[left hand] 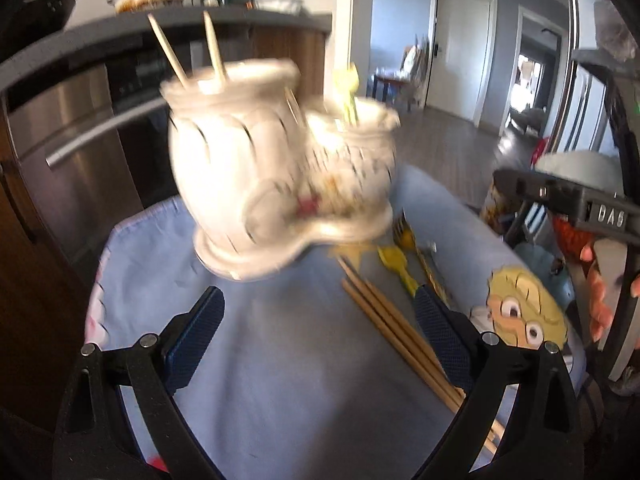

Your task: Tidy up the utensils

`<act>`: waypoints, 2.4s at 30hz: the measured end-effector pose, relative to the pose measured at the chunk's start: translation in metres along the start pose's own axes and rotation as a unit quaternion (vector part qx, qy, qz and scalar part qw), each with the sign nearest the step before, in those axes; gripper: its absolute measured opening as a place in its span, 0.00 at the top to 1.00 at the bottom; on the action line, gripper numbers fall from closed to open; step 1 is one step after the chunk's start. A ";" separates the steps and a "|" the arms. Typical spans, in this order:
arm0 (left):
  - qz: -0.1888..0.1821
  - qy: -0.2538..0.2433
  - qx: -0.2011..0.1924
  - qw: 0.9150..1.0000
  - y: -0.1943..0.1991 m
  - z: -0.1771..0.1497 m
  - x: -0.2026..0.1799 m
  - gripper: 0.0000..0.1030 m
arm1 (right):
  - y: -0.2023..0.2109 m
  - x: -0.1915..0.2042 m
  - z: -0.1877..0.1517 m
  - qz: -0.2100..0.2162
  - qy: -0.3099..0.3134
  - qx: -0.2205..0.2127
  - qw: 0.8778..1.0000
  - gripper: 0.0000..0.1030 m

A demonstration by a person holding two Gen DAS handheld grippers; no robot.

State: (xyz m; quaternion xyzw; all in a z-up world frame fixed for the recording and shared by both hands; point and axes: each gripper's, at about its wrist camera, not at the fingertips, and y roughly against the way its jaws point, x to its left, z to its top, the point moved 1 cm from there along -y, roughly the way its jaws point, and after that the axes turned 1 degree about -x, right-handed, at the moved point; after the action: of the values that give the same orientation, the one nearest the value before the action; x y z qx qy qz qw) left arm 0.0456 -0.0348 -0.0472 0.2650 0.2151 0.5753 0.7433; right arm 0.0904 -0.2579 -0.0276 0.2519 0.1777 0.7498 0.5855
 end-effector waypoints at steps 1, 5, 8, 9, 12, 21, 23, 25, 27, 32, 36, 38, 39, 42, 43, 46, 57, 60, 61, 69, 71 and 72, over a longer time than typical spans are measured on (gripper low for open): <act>0.000 0.000 0.012 1.000 -0.005 -0.005 -0.004 0.08 | -0.001 -0.001 -0.001 -0.003 -0.002 0.004 1.000 0.05; 0.001 -0.002 0.046 0.999 -0.018 -0.018 -0.015 0.09 | -0.004 -0.004 -0.004 -0.003 -0.002 0.011 1.000 0.05; 0.010 -0.002 0.067 0.998 -0.026 -0.026 -0.019 0.15 | -0.005 -0.003 -0.005 -0.002 0.000 0.013 1.000 0.05; 0.012 -0.003 0.073 0.997 -0.029 -0.028 -0.020 0.16 | -0.006 -0.002 -0.006 -0.002 0.001 0.015 1.000 0.05; 0.021 -0.009 0.079 0.997 -0.031 -0.031 -0.023 0.17 | -0.008 0.001 -0.008 -0.002 0.007 0.019 1.000 0.05; 0.019 -0.012 0.091 0.996 -0.031 -0.028 -0.032 0.40 | -0.023 0.013 -0.015 -0.004 0.040 0.043 0.998 0.06; 0.015 -0.013 0.098 0.995 -0.034 -0.023 -0.036 0.52 | -0.033 0.017 -0.015 0.003 0.049 0.054 0.997 0.08; 0.009 -0.011 0.102 0.995 -0.034 -0.023 -0.036 0.55 | -0.040 0.021 -0.015 0.015 0.051 0.062 0.997 0.15; 0.003 -0.010 0.101 0.995 -0.034 -0.021 -0.038 0.61 | -0.047 0.028 -0.015 0.023 0.061 0.073 0.995 0.34; -0.005 -0.013 0.102 0.995 -0.038 -0.015 -0.048 0.81 | -0.068 0.045 -0.013 0.037 0.083 0.091 0.992 0.63; -0.011 0.002 0.105 0.994 -0.046 -0.011 -0.049 0.81 | -0.076 0.051 -0.013 0.044 0.087 0.093 0.991 0.78; -0.019 0.011 0.109 0.994 -0.049 -0.008 -0.047 0.81 | -0.082 0.052 -0.013 0.044 0.088 0.097 0.990 0.82; -0.025 0.016 0.111 0.993 -0.051 -0.007 -0.046 0.81 | -0.084 0.053 -0.014 0.045 0.088 0.098 0.990 0.86; -0.032 0.015 0.112 0.993 -0.055 -0.005 -0.044 0.90 | -0.088 0.051 -0.014 0.051 0.085 0.102 0.990 0.95; -0.038 0.015 0.114 0.993 -0.056 -0.005 -0.042 0.91 | -0.087 0.051 -0.014 0.053 0.083 0.100 0.990 0.95; -0.051 0.018 0.120 0.991 -0.057 -0.002 -0.038 0.92 | -0.081 0.049 -0.014 0.057 0.079 0.094 0.991 0.95; -0.052 0.050 0.128 0.989 -0.050 -0.002 -0.019 1.00 | -0.055 0.044 -0.018 0.072 0.065 0.073 0.993 0.95; -0.056 0.048 0.124 0.990 -0.045 -0.002 -0.030 0.98 | -0.046 0.045 -0.019 0.074 0.069 0.067 0.993 0.95; -0.049 0.042 0.127 0.990 -0.045 -0.004 -0.035 0.98 | -0.047 0.045 -0.019 0.075 0.070 0.065 0.993 0.95; -0.022 0.066 0.135 0.988 -0.040 -0.011 -0.042 0.87 | -0.028 0.042 -0.018 0.098 0.078 0.040 0.991 0.95; -0.011 0.059 0.141 0.988 -0.040 -0.011 -0.050 0.87 | -0.025 0.038 -0.019 0.107 0.076 0.036 0.991 0.95; -0.007 0.058 0.144 0.988 -0.041 -0.011 -0.054 0.87 | -0.023 0.036 -0.019 0.110 0.074 0.035 0.991 0.95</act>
State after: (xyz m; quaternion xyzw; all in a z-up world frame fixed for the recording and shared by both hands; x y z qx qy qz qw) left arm 0.0559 -0.0933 -0.0806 0.3342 0.3403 0.5475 0.6875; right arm 0.0908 -0.2164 -0.0497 0.2339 0.2178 0.8195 0.4757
